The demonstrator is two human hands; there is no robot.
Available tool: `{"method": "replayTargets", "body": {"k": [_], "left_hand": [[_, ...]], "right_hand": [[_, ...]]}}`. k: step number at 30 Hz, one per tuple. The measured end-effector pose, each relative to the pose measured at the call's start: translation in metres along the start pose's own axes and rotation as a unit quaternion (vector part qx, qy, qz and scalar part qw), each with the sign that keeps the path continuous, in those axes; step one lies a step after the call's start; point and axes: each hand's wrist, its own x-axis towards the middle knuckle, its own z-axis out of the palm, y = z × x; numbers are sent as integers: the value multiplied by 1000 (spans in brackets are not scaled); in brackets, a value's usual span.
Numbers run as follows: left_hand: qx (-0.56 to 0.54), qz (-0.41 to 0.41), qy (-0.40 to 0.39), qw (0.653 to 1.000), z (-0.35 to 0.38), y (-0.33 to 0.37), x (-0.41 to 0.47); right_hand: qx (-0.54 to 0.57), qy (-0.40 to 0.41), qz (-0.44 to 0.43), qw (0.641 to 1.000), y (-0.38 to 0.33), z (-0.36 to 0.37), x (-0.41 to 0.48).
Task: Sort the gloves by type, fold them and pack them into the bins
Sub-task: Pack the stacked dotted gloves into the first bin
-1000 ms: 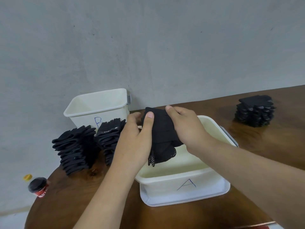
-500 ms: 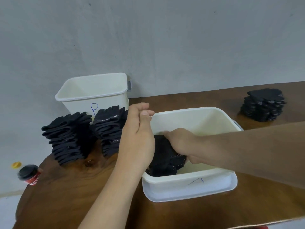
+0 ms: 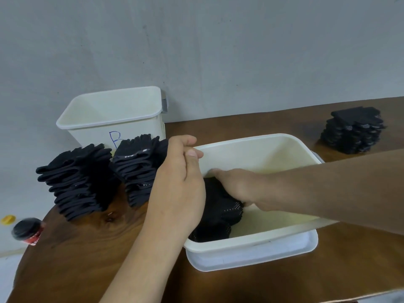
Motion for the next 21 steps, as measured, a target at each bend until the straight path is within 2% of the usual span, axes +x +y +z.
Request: {"method": "replayTargets", "body": {"k": [2,7,11,15,21], "left_hand": [[8,-1,-3,1000,-2,1,-2],[51,8,-35,998,1,11,-4],[80,38,-67,994,1,29,1],[78,85,-98,988,8,61,5],[66,127,-171,975,64,112,17]], "right_hand": [[3,-9,18,1000,-2,-18,-9],[20,-38,-22,999,1,-56,-36],[61,-55,-104,991,8,-85,-72],[146,36,-191,970,33,-113,-106],[289,136,-243,916,96,-143,-131]]}}
